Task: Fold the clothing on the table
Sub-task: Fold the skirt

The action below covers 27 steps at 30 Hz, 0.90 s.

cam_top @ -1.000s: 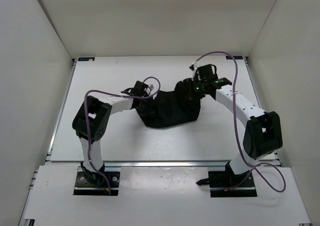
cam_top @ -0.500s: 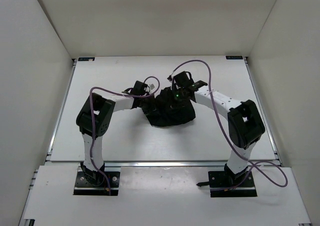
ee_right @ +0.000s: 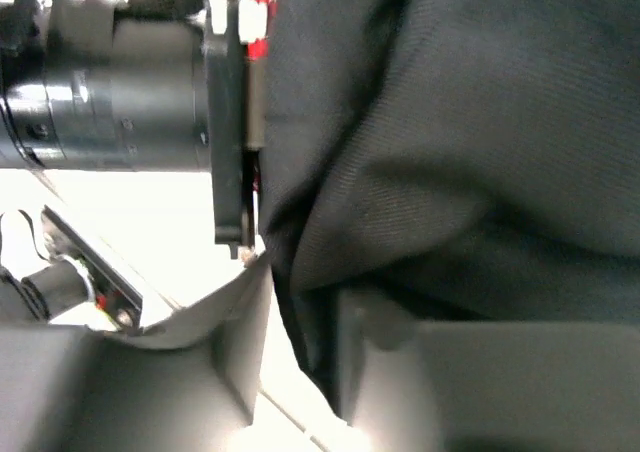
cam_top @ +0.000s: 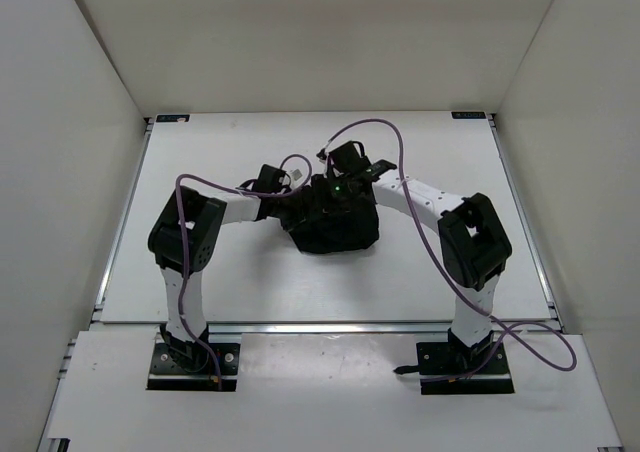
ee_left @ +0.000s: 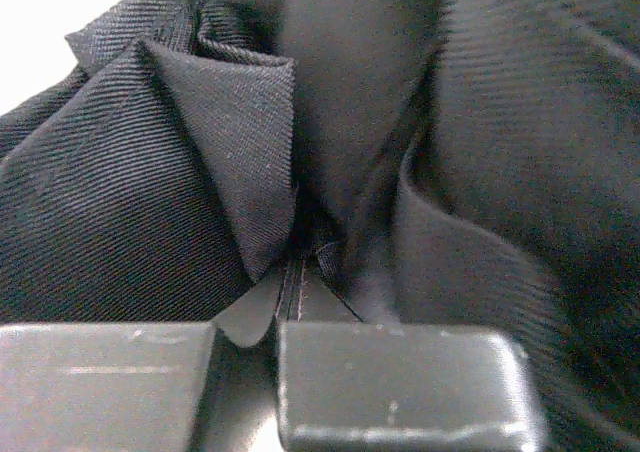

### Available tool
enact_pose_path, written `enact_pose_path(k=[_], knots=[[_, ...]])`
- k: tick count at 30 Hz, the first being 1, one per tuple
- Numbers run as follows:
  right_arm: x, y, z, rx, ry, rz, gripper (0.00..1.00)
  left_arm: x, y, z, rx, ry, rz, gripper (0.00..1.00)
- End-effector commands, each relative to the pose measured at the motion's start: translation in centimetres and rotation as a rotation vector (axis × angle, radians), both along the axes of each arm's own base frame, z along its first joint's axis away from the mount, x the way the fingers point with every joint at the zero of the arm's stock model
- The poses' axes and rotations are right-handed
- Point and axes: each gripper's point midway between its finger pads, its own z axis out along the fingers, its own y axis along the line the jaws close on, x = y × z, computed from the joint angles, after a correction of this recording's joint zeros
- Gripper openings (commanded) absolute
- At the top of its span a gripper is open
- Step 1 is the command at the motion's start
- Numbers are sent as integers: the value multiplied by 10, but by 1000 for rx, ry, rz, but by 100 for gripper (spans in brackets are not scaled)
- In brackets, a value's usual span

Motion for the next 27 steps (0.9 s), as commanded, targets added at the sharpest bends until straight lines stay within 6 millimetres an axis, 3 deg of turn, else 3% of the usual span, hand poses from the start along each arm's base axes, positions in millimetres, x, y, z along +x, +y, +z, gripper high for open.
enact_pose_path(k=[1,3,5,6,8,12,15,17,18,19,20,22,24,27], knots=[[3,8,11,15,-21,11,38,-2,24,-4,52,10,43,0],[11,2,30,26,-63,-13,45,5,32,9,28,-11,61,1],[11,1,48,54,-72,-23,50,12,40,24,1,-14,65,15],[15,2,72,93,-105,-27,54,12,45,36,-18,-20,52,21],[16,8,115,162,-172,-34,56,24,62,52,-35,-46,83,28],[18,12,178,266,-278,-38,58,42,89,97,-55,-146,142,40],[24,0,206,294,-350,-68,57,41,100,111,-32,-175,146,44],[30,-16,201,242,-376,-111,56,36,107,117,-5,-197,150,44],[27,-25,187,194,-367,-119,52,29,109,111,7,-179,154,44],[29,-34,176,164,-349,-134,42,24,114,111,24,-188,167,44],[31,-49,154,104,-327,-162,29,19,117,108,32,-189,170,43],[27,-73,116,-1,-292,-182,18,10,119,104,33,-171,173,39],[18,-96,71,-84,-210,-194,14,-1,112,104,19,-165,152,37],[2,-103,33,-138,-140,-174,9,-23,95,96,-3,-119,101,30]])
